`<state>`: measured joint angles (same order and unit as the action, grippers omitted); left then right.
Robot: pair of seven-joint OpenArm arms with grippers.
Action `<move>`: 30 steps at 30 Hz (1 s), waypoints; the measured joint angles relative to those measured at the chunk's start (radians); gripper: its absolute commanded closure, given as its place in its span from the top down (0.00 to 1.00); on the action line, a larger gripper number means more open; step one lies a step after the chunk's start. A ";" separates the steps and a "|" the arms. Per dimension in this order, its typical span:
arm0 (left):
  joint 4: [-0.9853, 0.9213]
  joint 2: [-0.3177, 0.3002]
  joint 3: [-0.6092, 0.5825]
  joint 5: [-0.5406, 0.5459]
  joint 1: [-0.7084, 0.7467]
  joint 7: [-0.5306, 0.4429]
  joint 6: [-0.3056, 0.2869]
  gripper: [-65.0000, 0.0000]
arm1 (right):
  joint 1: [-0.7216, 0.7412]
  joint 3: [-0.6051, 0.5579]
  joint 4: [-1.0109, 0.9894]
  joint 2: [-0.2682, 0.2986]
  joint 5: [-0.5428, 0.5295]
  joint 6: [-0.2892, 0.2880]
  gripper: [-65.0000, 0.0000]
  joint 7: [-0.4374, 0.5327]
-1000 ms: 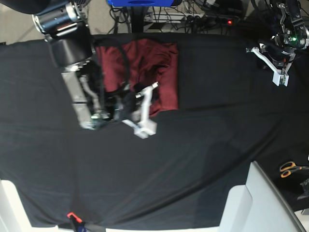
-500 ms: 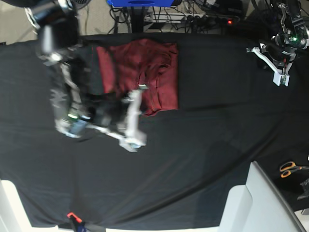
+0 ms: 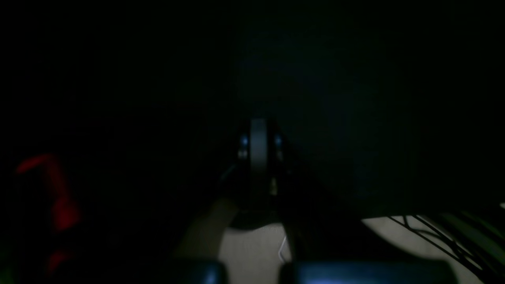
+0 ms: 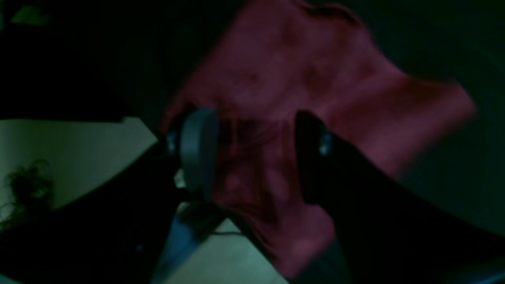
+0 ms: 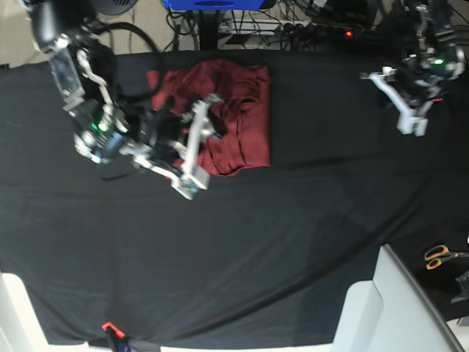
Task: Fold the T-shirt properly
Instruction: 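Fold the grasped edge over the shirt with the right gripper, then press and tuck the folded shirt flat with the right gripper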
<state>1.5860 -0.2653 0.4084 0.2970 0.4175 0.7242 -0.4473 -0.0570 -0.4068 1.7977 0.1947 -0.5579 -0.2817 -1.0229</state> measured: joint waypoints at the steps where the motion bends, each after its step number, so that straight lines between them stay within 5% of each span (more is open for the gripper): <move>1: 0.002 0.006 -0.017 0.017 0.002 -0.003 -0.008 0.00 | -0.003 0.001 0.019 0.003 0.001 0.000 0.55 -0.006; 5: -0.023 0.010 -0.011 0.002 0.012 -0.003 -0.005 0.00 | -0.005 -0.061 0.043 -0.007 0.004 0.011 0.57 -0.010; 8: -0.050 -0.007 -0.003 -0.011 0.013 -0.001 0.005 0.00 | 0.001 -0.140 -0.003 -0.042 0.054 0.126 0.57 0.009; 14: -0.052 -0.021 0.023 0.003 0.016 -0.003 0.001 0.00 | 0.031 -0.290 -0.090 -0.083 0.145 0.238 0.57 0.071; 18: -0.064 -0.026 0.121 -0.003 0.035 -0.005 0.002 0.00 | 0.031 -0.294 -0.160 -0.135 0.179 0.273 0.57 0.109; 30: -0.067 -0.055 0.211 -0.005 0.087 -0.003 0.001 0.00 | 0.032 -0.289 -0.203 -0.149 0.278 0.346 0.57 0.153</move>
<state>1.5188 -0.3206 0.6193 0.2924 0.5049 0.7212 -0.4461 -0.0254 -0.6956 1.5948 0.0460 -0.2798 0.0639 -0.8703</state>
